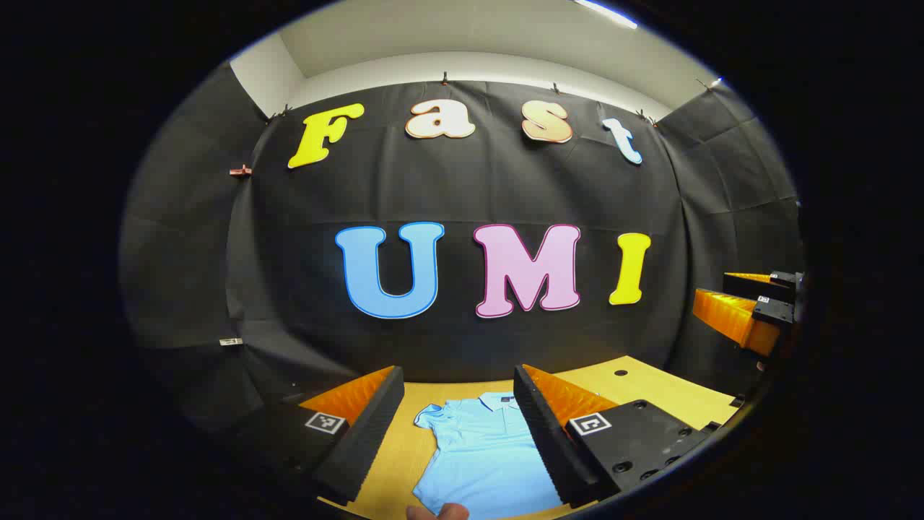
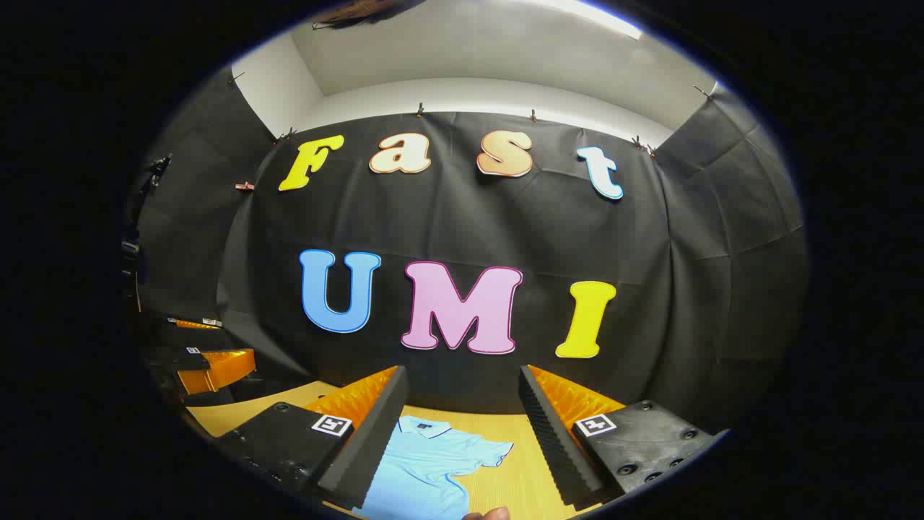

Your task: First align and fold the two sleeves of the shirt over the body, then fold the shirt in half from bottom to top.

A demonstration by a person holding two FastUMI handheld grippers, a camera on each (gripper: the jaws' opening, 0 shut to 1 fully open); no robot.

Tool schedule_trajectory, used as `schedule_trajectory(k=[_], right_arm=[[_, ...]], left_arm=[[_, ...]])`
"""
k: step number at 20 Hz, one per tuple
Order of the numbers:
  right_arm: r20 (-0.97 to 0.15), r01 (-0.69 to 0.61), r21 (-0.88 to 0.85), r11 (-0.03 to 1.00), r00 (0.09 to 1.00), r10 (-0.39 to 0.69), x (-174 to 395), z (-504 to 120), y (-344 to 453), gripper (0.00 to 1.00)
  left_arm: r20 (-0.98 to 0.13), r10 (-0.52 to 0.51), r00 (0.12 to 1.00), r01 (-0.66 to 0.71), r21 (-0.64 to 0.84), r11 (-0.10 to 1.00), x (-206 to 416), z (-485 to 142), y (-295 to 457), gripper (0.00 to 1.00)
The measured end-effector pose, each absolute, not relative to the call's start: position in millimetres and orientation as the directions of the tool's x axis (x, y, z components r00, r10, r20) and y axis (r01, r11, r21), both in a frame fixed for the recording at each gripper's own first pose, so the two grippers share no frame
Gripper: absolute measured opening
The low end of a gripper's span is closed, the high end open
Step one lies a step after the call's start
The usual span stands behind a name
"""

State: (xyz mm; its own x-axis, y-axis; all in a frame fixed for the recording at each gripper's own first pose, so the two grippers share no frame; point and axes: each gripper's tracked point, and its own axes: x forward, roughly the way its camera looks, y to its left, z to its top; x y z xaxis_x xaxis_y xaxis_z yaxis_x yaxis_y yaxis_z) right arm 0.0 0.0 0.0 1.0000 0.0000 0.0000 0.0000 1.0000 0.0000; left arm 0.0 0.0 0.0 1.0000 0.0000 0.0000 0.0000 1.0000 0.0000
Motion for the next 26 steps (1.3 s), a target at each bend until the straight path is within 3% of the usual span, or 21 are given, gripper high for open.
schedule_trajectory(k=[17, 22, 26], right_arm=[[-0.037, -0.018, -0.003, 1.000, 0.999, 0.018, 8, -14, 8, 0.96], [-0.148, 0.001, 0.016, 1.000, 0.989, 0.001, 41, -53, 0, 0.96], [-0.289, 0.029, 0.010, 1.000, 0.957, -0.025, 96, -124, -22, 0.96]], left_arm=[[-0.022, 0.004, 1.000, -0.003, 0.024, 1.000, 8, -10, 3, 0.97], [-0.032, -0.017, 0.999, 0.019, 0.040, 0.999, 11, -16, -3, 0.97], [-0.053, -0.028, 0.998, 0.030, 0.038, 0.999, 16, -25, -11, 0.97]])
